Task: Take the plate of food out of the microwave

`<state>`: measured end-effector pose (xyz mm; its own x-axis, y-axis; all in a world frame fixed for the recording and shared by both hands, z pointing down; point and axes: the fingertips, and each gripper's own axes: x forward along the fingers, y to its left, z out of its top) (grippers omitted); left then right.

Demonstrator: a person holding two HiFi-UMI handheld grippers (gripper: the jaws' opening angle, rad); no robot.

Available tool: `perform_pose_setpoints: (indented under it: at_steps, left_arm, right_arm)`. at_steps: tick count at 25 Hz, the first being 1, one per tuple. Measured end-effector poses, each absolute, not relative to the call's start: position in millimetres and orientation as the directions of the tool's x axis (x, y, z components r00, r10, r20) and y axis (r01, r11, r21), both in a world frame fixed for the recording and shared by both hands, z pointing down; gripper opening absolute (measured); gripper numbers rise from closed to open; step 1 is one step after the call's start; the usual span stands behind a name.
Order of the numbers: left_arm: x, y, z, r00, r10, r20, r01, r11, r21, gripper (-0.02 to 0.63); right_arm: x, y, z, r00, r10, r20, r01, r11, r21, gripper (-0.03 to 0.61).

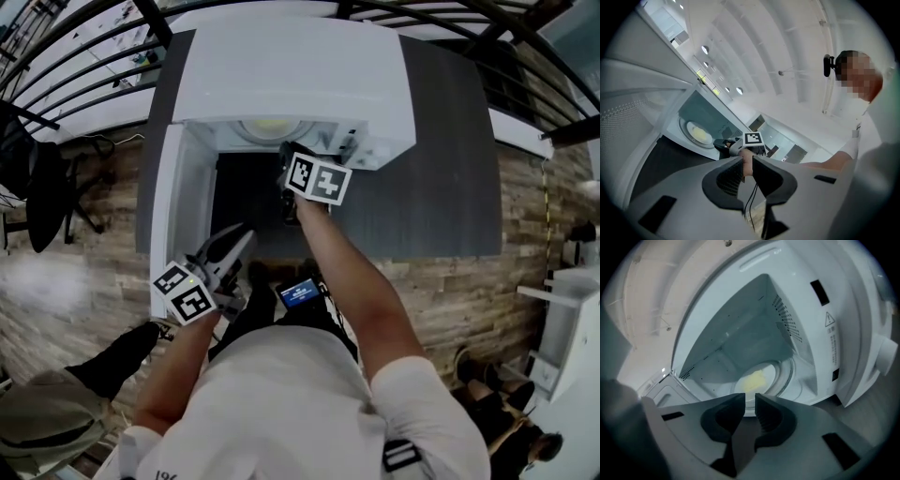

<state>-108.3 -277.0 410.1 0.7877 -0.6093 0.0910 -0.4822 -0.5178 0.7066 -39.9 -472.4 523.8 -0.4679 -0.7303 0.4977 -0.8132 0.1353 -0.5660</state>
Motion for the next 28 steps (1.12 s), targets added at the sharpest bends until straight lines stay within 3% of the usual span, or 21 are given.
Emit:
perform_pose_setpoints:
  at_steps: [8,10,13,28]
  left_arm:
    - [-112,-288,421,0.806,-0.582,0.108,-0.467,-0.511,0.722,0.043]
    - [-110,-291,425,0.81,-0.574,0.114,-0.466,-0.514,0.721,0.043]
    - [-108,-295,428,0.812,-0.572,0.121,-0.466,-0.509,0.724,0.043]
    - [-95,-311,444,0.808,-0.569,0.152,-0.473,-0.473,0.743,0.043]
  right_arm:
    - [-34,-506,541,-0.37,-0.746,0.554,-0.859,0.046,-0.51,0.044]
    - [-32,-513,546,-0.349,-0.746,0.567,-0.87,0.033,-0.492,0.077]
    - [-30,-520,550,-0.331,-0.744,0.58,-0.879,0.019,-0.476,0.077]
    - [-22,-540,561,-0.334,-0.722,0.606,-0.871,-0.01,-0.492,0.067]
